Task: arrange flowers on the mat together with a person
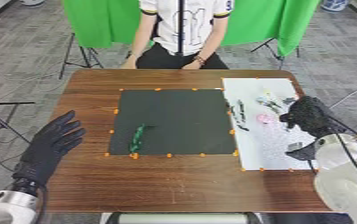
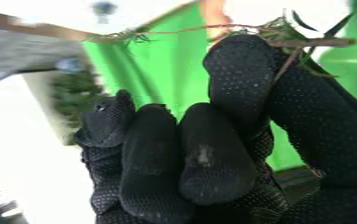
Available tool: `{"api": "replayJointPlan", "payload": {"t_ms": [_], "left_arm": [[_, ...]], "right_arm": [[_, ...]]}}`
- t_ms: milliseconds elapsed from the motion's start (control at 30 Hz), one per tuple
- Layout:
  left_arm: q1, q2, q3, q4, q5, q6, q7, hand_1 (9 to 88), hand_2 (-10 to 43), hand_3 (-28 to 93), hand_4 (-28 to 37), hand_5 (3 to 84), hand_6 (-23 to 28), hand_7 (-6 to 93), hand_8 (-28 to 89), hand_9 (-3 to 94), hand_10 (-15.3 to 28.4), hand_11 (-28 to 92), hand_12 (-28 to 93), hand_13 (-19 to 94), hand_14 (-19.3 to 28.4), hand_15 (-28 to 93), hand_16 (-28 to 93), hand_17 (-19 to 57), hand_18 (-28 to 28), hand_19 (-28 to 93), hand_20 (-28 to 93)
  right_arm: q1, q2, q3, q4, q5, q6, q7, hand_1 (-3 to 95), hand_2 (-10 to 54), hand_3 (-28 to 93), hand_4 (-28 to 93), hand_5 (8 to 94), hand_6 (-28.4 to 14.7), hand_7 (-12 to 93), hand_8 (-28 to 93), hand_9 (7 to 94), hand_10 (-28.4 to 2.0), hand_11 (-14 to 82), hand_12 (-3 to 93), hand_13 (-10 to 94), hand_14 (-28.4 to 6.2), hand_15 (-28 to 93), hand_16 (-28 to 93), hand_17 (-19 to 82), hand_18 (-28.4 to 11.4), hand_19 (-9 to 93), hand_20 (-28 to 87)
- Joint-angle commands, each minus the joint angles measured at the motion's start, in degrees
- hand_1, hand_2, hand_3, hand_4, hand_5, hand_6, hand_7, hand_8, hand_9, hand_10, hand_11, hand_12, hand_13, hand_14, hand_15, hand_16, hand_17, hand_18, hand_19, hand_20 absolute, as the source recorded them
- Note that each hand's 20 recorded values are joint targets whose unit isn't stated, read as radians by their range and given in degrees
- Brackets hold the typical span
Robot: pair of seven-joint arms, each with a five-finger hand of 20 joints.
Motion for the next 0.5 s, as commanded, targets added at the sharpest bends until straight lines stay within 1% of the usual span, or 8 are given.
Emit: {"api": "replayJointPlan", "payload": {"t_ms": [33, 167, 200, 233, 300, 333, 433, 500], "left_arm": [[1.6, -0.6, -0.52, -0.46, -0.13, 0.84, -1.37, 27.4, -1.8, 70, -18.0, 27.9, 2.0, 20.8, -10, 24.6, 11.3, 22, 19, 21, 14.1, 31, 2, -8.2, 21.0, 46, 9], [1.2, -0.61, -0.44, -0.35, 0.09, 0.35, -1.82, 27.5, -1.2, 71, -17.0, 27.9, 2.0, 20.9, -10, 24.6, 11.2, 22, 19, 21, 14.1, 31, 2, -8.2, 21.0, 46, 9], [1.4, -0.42, -0.33, -0.38, -0.02, 0.56, -1.45, 27.5, -1.0, 71, -16.6, 27.9, 2.1, 20.9, -10, 24.7, 11.2, 22, 19, 21, 14.1, 31, 2, -8.2, 21.0, 46, 9], [1.6, -0.41, -0.39, -0.5, 0.09, 0.81, -1.55, 27.5, -1.0, 71, -16.2, 27.9, 2.1, 20.9, -10, 24.6, 11.2, 22, 19, 21, 14.1, 31, 2, -8.2, 21.0, 46, 9], [1.5, -0.39, -0.24, -0.38, -0.09, 0.8, -1.45, 27.6, -0.8, 71, -16.1, 27.9, 2.1, 20.8, -10, 24.6, 11.3, 22, 19, 21, 14.0, 31, 2, -8.3, 21.0, 46, 9], [1.4, -0.51, -0.17, -0.36, -0.03, 0.68, -1.7, 27.6, -0.8, 71, -16.1, 27.9, 2.1, 20.8, -10, 24.6, 11.3, 22, 19, 21, 14.1, 31, 2, -8.3, 21.0, 46, 9], [0.6, 0.13, 0.62, 0.03, -0.28, 0.75, -1.34, 27.6, -0.8, 71, -16.2, 27.9, 2.0, 20.9, -10, 24.6, 11.3, 22, 19, 21, 14.0, 31, 2, -8.2, 21.0, 46, 9], [0.5, 0.1, 0.71, 0.06, -0.17, 0.74, -1.38, 27.5, -0.8, 71, -16.3, 27.8, 2.0, 21.1, -10, 24.7, 11.3, 22, 19, 21, 14.1, 31, 2, -8.2, 21.0, 46, 9]], "right_arm": [[26.8, -3.6, -21.4, 1.4, 0.9, -7.1, -4.2, 33.4, -9.5, 89, -5, 86.2, 2.2, 54, 18, 90.5, -9.1, 71.6, 39.9, 79, -11.1, 89, 38, 39, -23.4, 93, 46], [33.8, -8.9, -32.0, 4.5, -0.2, -13.0, -4.7, 33.3, -9.5, 89, -5, 86.5, 2.2, 54, 19, 90.7, -9.1, 71.6, 40.1, 80, -11.1, 89, 38, 39, -23.7, 93, 46], [35.0, -10.2, -34.4, 5.3, -0.2, -13.7, -4.4, 33.2, -9.5, 89, -4, 86.6, 2.1, 53, 19, 90.8, -9.0, 71.5, 40.1, 80, -11.1, 89, 38, 39, -23.6, 93, 46], [35.8, -11.9, -36.2, 6.3, -0.5, -14.8, -4.6, 33.2, -9.5, 89, -4, 86.6, 2.2, 53, 19, 90.8, -9.0, 71.5, 40.1, 80, -11.2, 89, 38, 39, -23.8, 93, 46], [37.7, -14.2, -40.2, 8.3, -1.7, -16.3, -4.8, 33.3, -9.5, 89, -5, 86.6, 2.2, 53, 19, 90.9, -9.1, 71.5, 40.2, 80, -11.1, 89, 38, 39, -23.7, 93, 46], [38.1, -15.3, -41.7, 9.4, -3.1, -16.9, -5.0, 33.2, -9.5, 90, -5, 86.6, 2.2, 53, 19, 90.9, -9.1, 71.4, 40.3, 80, -11.1, 89, 38, 39, -23.7, 93, 46], [40.2, -17.1, -46.5, 12.3, -5.4, -17.1, -4.0, 33.1, -9.2, 90, -5, 86.8, 2.1, 53, 19, 91.0, -9.0, 71.3, 40.3, 80, -11.0, 89, 38, 39, -23.9, 93, 46], [40.5, -18.2, -48.1, 13.9, -7.4, -17.6, -3.3, 33.0, -9.0, 90, -5, 86.9, 2.1, 53, 19, 91.1, -9.0, 71.3, 40.3, 80, -11.0, 89, 38, 39, -23.9, 93, 46]]}}
